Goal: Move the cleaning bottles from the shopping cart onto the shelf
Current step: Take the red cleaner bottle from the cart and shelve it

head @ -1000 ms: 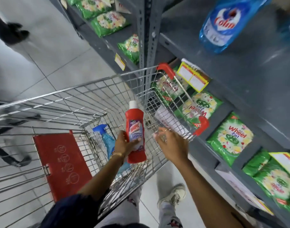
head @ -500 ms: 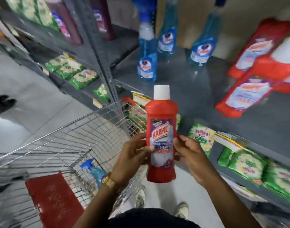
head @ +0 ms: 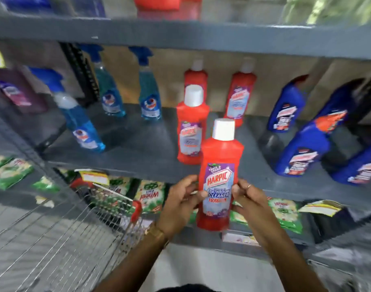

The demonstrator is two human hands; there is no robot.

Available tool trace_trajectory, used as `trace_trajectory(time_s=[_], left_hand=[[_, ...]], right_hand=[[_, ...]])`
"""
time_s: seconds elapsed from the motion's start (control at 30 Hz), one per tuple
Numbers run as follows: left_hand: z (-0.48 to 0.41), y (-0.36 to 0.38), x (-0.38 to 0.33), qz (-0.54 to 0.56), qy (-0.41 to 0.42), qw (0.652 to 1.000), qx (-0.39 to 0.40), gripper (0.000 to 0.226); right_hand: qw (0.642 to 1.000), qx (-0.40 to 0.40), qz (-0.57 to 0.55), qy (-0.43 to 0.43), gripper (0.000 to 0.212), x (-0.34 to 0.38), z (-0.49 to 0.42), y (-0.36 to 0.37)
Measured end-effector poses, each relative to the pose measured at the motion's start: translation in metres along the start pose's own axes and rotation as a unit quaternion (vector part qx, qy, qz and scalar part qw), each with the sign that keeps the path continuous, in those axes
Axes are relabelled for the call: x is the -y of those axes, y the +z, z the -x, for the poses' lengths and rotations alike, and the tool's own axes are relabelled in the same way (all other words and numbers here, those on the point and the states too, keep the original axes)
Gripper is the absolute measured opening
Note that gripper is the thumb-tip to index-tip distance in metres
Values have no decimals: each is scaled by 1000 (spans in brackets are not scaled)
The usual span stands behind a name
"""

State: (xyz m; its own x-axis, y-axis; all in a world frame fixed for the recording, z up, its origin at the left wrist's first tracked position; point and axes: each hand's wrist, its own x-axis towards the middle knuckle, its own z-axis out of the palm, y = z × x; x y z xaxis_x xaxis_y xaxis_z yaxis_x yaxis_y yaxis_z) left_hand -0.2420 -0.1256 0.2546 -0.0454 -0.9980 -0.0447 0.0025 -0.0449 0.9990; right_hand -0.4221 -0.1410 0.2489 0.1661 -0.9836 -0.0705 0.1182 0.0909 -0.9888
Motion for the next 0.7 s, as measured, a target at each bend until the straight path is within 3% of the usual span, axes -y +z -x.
trace_trajectory(time_s=[0.3, 0.7], left_hand=[[-121, 59, -3, -43, 74, 996, 20, 32], [-159, 74, 6, -85, 87, 993, 5, 31]], right_hand=[[994, -34, 11, -101, 25, 22, -87, -63], [990, -29, 16, -134, 29, 7, -128, -87]])
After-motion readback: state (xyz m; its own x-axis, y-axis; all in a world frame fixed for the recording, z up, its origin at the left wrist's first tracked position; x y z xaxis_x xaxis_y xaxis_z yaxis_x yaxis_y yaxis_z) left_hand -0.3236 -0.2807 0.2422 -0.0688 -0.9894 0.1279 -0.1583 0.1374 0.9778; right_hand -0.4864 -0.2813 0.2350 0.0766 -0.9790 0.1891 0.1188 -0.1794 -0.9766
